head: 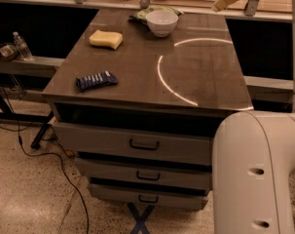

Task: Move white bowl near green jalapeno chip bag

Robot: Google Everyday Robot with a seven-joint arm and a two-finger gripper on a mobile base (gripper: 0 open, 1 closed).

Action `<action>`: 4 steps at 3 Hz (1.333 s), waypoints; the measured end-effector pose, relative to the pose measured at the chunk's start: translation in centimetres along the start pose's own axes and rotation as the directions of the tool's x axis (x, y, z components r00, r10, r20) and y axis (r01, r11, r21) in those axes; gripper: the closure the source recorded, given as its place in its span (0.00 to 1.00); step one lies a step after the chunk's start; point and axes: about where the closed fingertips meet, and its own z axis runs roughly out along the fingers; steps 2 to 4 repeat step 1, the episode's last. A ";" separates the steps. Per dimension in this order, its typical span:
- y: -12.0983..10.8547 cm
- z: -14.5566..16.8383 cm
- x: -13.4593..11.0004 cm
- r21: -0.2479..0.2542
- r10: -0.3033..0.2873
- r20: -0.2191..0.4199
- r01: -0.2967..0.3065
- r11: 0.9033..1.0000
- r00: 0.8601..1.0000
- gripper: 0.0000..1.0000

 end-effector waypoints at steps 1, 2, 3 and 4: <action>0.0 0.0 0.2 -0.002 0.005 -0.001 -0.005 1.000 1.000 0.00; 0.0 0.0 0.2 -0.002 0.005 -0.001 -0.005 1.000 1.000 0.00; 0.0 0.0 0.2 -0.002 0.005 -0.001 -0.005 1.000 1.000 0.00; 0.0 0.0 0.2 -0.002 0.005 -0.001 -0.005 1.000 1.000 0.00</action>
Offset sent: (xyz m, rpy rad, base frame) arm 0.0000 0.0000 0.0000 0.0000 0.0000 0.0000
